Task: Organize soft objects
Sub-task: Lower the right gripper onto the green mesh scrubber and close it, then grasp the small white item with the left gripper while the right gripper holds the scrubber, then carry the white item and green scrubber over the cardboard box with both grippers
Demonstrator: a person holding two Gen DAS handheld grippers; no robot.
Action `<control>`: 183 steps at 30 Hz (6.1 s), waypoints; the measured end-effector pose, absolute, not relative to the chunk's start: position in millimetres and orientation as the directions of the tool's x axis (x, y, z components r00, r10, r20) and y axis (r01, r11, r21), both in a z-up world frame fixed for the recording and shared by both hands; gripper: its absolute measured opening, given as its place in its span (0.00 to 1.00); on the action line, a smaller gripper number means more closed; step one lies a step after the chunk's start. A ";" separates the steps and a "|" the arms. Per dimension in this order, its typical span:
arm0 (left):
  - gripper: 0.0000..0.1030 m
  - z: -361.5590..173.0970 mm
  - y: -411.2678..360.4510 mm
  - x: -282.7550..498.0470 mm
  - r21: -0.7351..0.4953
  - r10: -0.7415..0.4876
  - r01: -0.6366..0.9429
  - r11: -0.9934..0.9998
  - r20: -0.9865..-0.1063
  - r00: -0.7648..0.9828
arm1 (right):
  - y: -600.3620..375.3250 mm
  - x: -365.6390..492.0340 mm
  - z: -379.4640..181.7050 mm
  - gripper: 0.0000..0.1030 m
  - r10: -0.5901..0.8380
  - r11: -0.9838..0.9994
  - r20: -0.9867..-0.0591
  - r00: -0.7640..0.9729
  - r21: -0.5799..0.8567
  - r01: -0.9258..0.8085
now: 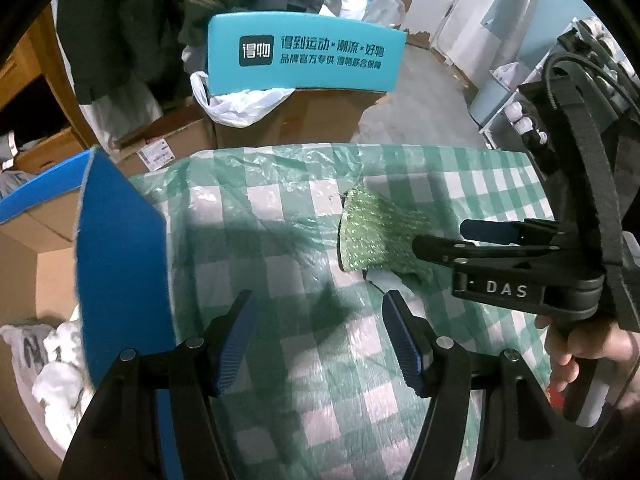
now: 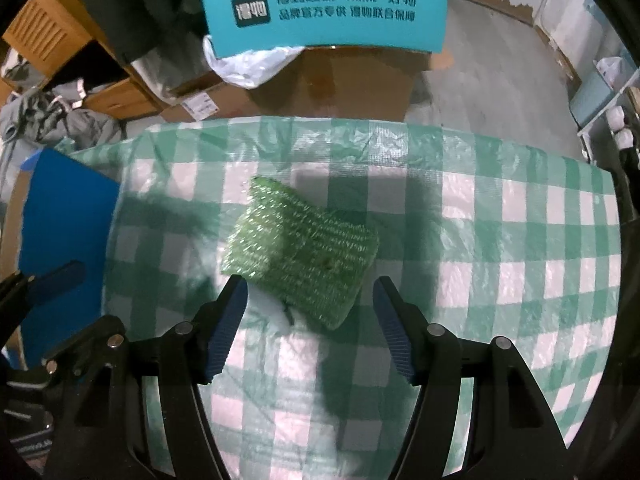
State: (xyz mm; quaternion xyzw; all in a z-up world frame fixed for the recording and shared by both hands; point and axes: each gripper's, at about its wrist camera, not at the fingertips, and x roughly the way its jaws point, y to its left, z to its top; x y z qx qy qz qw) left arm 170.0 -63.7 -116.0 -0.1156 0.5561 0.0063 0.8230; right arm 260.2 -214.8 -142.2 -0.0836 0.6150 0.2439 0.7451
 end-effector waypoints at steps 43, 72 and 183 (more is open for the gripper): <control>0.65 -157.4 -69.0 161.8 -0.178 -0.133 -0.137 0.974 -0.949 0.287 | -193.3 227.7 -185.2 0.11 0.230 0.859 -0.972 0.054 0.176 -0.480; 0.66 -182.6 -144.8 178.2 -0.223 -0.194 -0.117 0.968 -0.958 0.213 | -301.2 223.1 -170.3 0.11 0.269 0.913 -0.955 0.129 0.210 -0.350; 0.14 -23.2 -0.2 36.4 -0.196 -0.059 -0.192 0.962 -0.832 0.551 | -150.6 121.2 -1.6 0.11 0.571 0.665 -0.813 0.116 0.375 -0.646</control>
